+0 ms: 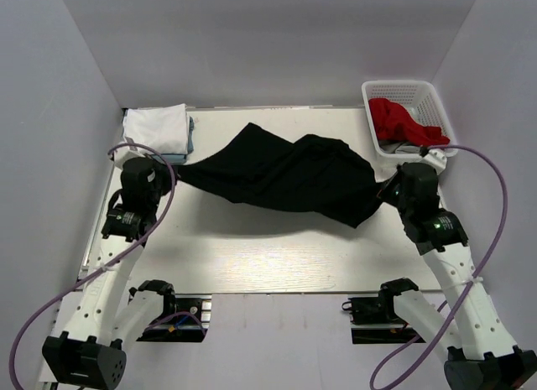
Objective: Fold and stack the t-shirts
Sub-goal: Flatten out the tshirt
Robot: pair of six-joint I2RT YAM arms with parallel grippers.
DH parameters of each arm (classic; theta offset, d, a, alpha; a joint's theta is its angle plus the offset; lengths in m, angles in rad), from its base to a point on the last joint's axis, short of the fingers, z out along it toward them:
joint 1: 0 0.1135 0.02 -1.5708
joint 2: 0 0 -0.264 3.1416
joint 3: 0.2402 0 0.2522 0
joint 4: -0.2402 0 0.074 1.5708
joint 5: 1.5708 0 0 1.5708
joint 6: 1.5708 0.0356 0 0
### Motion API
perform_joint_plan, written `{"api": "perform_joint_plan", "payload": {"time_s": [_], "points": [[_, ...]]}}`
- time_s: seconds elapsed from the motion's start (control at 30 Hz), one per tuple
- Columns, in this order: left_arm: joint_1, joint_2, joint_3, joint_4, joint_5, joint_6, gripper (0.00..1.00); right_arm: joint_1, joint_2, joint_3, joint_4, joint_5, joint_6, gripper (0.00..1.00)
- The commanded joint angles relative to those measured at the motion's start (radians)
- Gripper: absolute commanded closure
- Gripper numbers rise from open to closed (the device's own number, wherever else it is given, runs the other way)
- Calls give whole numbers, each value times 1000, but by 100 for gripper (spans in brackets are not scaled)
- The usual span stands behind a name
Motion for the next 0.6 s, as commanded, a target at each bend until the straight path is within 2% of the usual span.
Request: {"api": "perform_joint_plan", "payload": {"time_s": [0.0, 0.27, 0.57], "points": [[1, -43, 117, 75, -1, 36, 100, 0, -20, 98, 134, 76, -42, 100], [1, -44, 413, 161, 54, 120, 100, -1, -54, 362, 304, 153, -195, 100], [10, -11, 783, 103, 124, 203, 100, -1, -12, 767, 315, 115, -341, 100]]}}
